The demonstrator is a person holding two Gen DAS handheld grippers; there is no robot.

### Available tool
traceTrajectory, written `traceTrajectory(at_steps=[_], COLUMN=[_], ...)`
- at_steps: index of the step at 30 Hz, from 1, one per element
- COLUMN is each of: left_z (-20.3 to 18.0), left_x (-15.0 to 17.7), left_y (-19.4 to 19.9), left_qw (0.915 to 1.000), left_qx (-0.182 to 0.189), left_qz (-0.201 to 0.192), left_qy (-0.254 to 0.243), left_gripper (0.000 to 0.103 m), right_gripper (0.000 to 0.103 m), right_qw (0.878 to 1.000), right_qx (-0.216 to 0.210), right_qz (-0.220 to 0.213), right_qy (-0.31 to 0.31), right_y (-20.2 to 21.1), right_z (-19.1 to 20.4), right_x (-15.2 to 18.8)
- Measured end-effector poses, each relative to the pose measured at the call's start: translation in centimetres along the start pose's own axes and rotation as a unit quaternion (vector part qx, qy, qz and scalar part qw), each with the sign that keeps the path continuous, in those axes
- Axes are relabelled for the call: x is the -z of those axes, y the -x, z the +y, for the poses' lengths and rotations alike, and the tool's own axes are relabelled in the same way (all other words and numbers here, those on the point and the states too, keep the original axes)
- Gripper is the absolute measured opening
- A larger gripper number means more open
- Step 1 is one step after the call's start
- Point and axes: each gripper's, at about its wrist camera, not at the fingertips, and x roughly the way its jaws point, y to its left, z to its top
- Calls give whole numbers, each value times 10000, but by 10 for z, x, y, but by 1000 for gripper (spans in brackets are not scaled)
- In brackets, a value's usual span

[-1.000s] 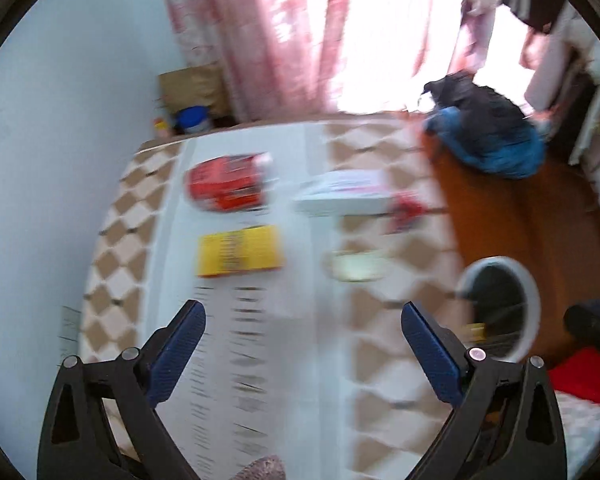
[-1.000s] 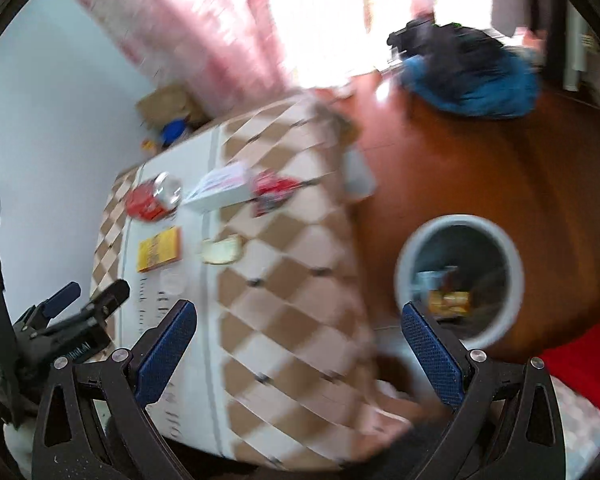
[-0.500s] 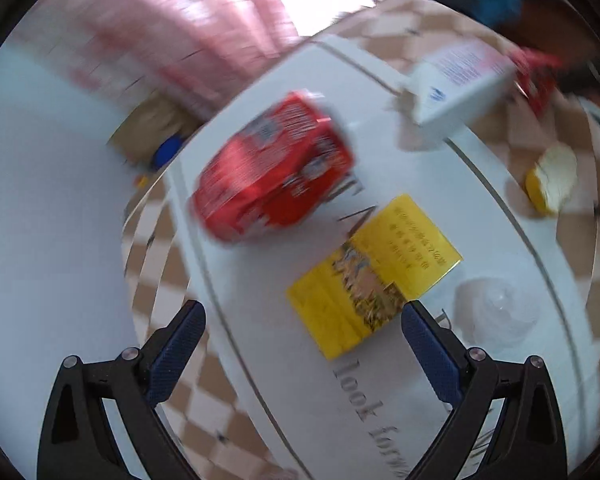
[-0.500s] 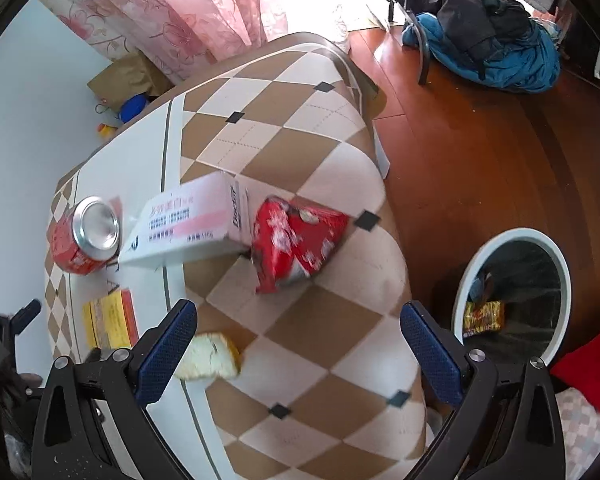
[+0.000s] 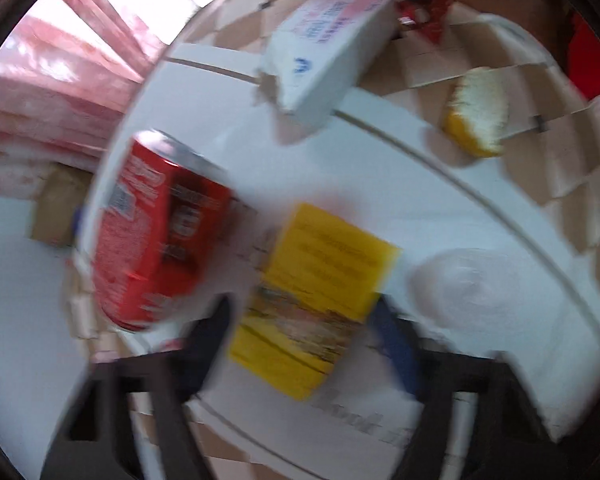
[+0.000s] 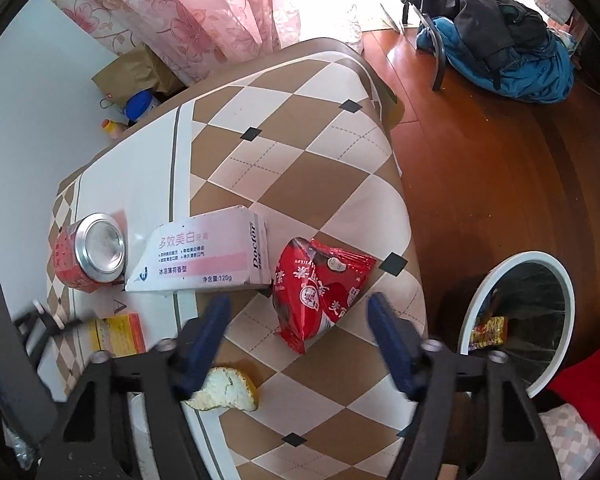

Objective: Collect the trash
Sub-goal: 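Grasp the yellow cigarette pack with the left tool while the right grasps the red candy bag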

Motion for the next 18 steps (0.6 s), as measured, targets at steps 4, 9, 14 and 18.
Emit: traceTrajectory(at_steps=[4,9,14,18], left_z=[-6,-1,6,12], left_x=[6,26,26,15], left_y=[7,22,28,21], left_qw=[9989,9891,9923,9966], left_qx=[-31,408,-53,2], left_qz=[-56,-300,-301,-92], left_qy=[455,1381,1197,819], left_gripper=[42,36,37,42], right_gripper=[35,25,31,58], right_qw=[10000,9997,9996,9997], right_qx=[-26,-87,-218,-135], right_qz=[67,126,89,163], right_qy=[47,191,145,97], right_y=[-1,8,14,10], right_z=[-1,-1,-2,0], right_x=[2,15,13,8])
